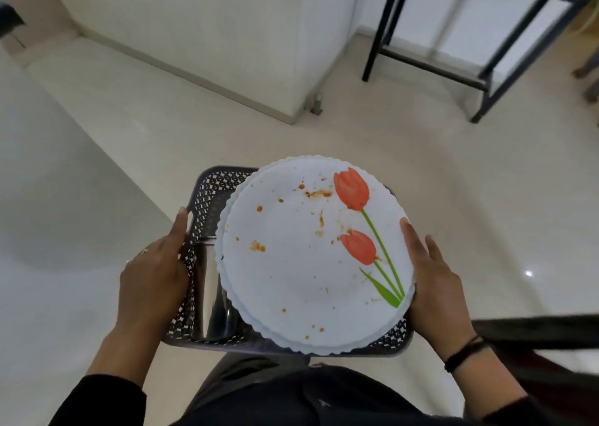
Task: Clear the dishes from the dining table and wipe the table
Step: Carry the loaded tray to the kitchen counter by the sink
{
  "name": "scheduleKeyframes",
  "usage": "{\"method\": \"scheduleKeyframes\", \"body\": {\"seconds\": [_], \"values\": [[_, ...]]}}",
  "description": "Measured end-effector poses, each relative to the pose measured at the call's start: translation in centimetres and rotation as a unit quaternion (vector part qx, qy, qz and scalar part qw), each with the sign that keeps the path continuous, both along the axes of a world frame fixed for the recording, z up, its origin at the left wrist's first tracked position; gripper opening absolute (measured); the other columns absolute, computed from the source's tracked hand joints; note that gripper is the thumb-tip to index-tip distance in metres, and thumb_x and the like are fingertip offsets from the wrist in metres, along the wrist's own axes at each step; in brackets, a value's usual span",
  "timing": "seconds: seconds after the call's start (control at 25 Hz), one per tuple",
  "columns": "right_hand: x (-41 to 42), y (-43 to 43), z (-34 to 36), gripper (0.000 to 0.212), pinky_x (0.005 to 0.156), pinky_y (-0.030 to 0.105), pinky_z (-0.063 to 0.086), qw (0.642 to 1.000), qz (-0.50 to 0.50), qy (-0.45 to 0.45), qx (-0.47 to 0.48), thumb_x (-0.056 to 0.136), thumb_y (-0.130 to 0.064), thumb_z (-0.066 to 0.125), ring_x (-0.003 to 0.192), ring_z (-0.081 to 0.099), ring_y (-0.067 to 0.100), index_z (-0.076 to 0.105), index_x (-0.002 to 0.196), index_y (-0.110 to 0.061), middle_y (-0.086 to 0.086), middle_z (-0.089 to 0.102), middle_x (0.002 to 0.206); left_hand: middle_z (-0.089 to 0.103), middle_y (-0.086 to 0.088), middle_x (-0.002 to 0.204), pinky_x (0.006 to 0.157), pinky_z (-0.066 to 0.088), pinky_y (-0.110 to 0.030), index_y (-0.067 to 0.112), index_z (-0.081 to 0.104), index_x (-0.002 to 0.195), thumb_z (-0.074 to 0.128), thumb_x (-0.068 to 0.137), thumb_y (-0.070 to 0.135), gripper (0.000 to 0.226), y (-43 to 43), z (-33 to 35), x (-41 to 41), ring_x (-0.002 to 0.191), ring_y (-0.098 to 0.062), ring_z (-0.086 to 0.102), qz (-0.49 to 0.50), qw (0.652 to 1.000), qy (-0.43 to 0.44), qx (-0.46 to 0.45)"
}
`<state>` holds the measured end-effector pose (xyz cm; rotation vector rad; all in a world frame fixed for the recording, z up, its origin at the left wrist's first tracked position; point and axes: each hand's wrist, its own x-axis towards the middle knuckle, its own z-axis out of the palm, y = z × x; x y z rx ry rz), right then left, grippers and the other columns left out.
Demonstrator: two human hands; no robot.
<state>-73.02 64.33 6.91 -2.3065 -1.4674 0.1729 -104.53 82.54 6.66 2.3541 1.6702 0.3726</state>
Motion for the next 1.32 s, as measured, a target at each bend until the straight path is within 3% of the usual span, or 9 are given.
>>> {"method": "scheduleKeyframes", "body": {"seconds": [0.28,0.44,0.64,0.72,0.8,0.92,1.04,1.16,1.32], "values": [[6.7,24.6,1.2,0.079,0.077,0.060,0.052,0.997,0.079,0.016,0.020,0.083,-0.032,0.063,0.131,0.035,0.050,0.022,0.150,-0.021,0.014,0.062,0.126,0.069,-0.021,0.095,0.057,0.048,-0.047,0.021,0.036,0.146,0.052,0.069,-0.016,0.087,19.5,1.1,4.7,0.069,-0.043,0.061,0.077,0.997,0.002,0.016],[8.7,38.8,1.9,0.087,0.071,0.061,0.052,0.986,0.159,0.010,0.041,0.081,-0.023,0.074,0.128,0.038,0.054,0.021,0.150,-0.021,0.019,0.063,0.122,0.069,-0.018,0.099,0.060,0.050,-0.047,0.027,0.032,0.147,0.052,0.071,-0.012,0.088,28.9,1.1,5.1,0.076,-0.043,0.062,0.147,0.989,-0.020,0.018],[8.9,58.8,2.3,0.074,0.055,0.057,0.054,0.952,0.296,-0.040,0.062,0.080,-0.042,0.045,0.105,0.056,0.057,0.030,0.146,-0.011,0.024,0.067,0.103,0.069,-0.015,0.094,0.060,0.051,-0.051,0.029,0.032,0.146,0.052,0.068,-0.014,0.092,40.7,0.5,4.7,0.073,-0.042,0.062,0.258,0.965,-0.042,0.029],[8.0,67.1,2.8,0.073,0.054,0.055,0.054,0.934,0.348,-0.044,0.064,0.080,-0.040,0.045,0.104,0.057,0.057,0.030,0.145,-0.011,0.024,0.065,0.111,0.069,-0.016,0.093,0.057,0.050,-0.048,0.026,0.035,0.146,0.054,0.067,-0.015,0.091,44.6,0.4,4.3,0.069,-0.042,0.061,0.303,0.952,-0.038,0.033],[6.2,75.7,3.5,0.073,0.053,0.054,0.053,0.912,0.405,-0.045,0.056,0.080,-0.033,0.057,0.109,0.053,0.058,0.029,0.144,-0.011,0.025,0.064,0.115,0.069,-0.015,0.092,0.056,0.049,-0.046,0.025,0.036,0.145,0.056,0.067,-0.014,0.090,48.7,0.7,3.0,0.068,-0.041,0.061,0.361,0.931,-0.041,0.040],[1.8,86.0,3.9,0.095,0.052,0.056,0.052,0.878,0.477,-0.036,0.031,0.067,-0.008,0.082,0.108,0.052,0.060,0.027,0.145,-0.013,0.032,0.064,0.110,0.069,-0.016,0.089,0.055,0.047,-0.043,0.021,0.038,0.145,0.056,0.068,-0.014,0.087,53.1,1.0,0.9,0.065,-0.039,0.060,0.433,0.900,-0.026,0.039],[-4.9,95.9,2.9,0.102,0.052,0.055,0.053,0.830,0.556,-0.027,0.014,0.061,-0.004,0.086,0.106,0.053,0.060,0.027,0.145,-0.013,0.034,0.063,0.108,0.068,-0.017,0.087,0.055,0.047,-0.043,0.019,0.038,0.144,0.056,0.069,-0.015,0.085,57.5,0.2,-2.8,0.064,-0.038,0.059,0.515,0.857,-0.024,0.028],[-13.3,104.0,1.7,0.101,0.052,0.056,0.053,0.781,0.623,-0.015,0.025,0.062,-0.004,0.085,0.099,0.057,0.060,0.029,0.144,-0.013,0.030,0.064,0.108,0.067,-0.018,0.086,0.054,0.047,-0.042,0.018,0.037,0.145,0.056,0.071,-0.016,0.084,61.1,-0.4,-7.8,0.062,-0.036,0.057,0.576,0.817,-0.026,0.022],[-26.0,112.6,1.4,0.093,0.055,0.060,0.052,0.720,0.692,0.010,0.042,0.066,-0.008,0.085,0.104,0.052,0.062,0.032,0.142,-0.013,0.032,0.064,0.108,0.064,-0.022,0.084,0.053,0.044,-0.041,0.020,0.035,0.146,0.054,0.075,-0.013,0.081,65.6,0.0,-15.5,0.060,-0.035,0.055,0.656,0.754,-0.021,0.023]]}}
